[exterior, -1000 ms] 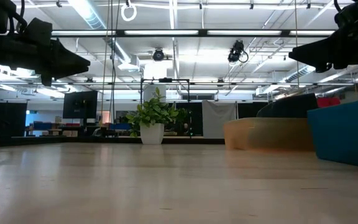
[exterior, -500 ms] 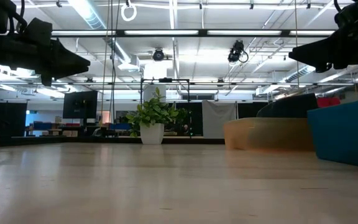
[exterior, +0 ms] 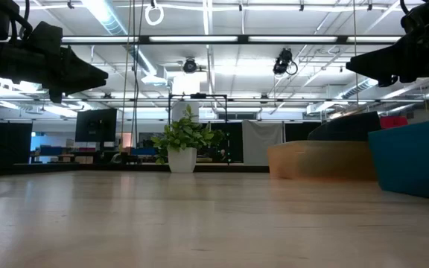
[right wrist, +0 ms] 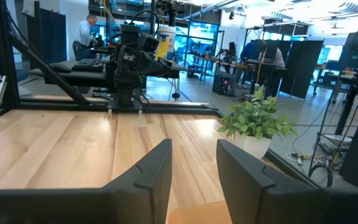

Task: Pick & Place hat
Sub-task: Return to Home Position

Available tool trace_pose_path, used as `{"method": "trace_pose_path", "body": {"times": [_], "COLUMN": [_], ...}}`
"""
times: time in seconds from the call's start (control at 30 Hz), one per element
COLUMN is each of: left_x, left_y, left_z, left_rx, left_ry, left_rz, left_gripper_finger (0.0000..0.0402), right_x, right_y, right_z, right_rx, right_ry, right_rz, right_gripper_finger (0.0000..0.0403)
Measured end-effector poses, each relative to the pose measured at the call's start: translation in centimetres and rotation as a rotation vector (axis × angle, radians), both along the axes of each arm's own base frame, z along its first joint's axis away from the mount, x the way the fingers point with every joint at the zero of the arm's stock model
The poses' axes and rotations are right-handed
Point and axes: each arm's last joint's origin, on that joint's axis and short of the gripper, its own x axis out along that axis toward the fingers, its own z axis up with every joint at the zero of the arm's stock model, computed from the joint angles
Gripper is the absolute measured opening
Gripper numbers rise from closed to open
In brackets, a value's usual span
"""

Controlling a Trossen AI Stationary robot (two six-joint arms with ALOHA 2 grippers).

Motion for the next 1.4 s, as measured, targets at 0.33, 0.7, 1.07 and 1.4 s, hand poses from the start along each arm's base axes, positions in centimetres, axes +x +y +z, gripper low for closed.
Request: {"method": "trace_pose_path", "body": {"times": [0.33,0.7,1.07,1.4], "left_x": [0.0,0.0,0.0,0.0], "left_y": [0.0,0.0,0.0,0.0], "left_z": [0.0,0.01,0.01,0.01], "left_rx": [0.0,0.001,0.0,0.0], "left_ry": [0.0,0.0,0.0,0.0], "left_rz": [0.0,0.0,0.0,0.0], "left_gripper_finger": [0.0133,0.0133,0.0133,0.0133], "right_x": [0.0,0.0,0.0,0.0], "right_y": [0.0,0.0,0.0,0.0], "right_z": [0.0,0.0,0.0,0.0], "right_rx": [0.0,0.0,0.0,0.0], "right_ry": [0.0,0.0,0.0,0.0], "right_rz": [0.0,0.0,0.0,0.0], "right_gripper_finger": [0.013,0.013,0.013,0.013]}}
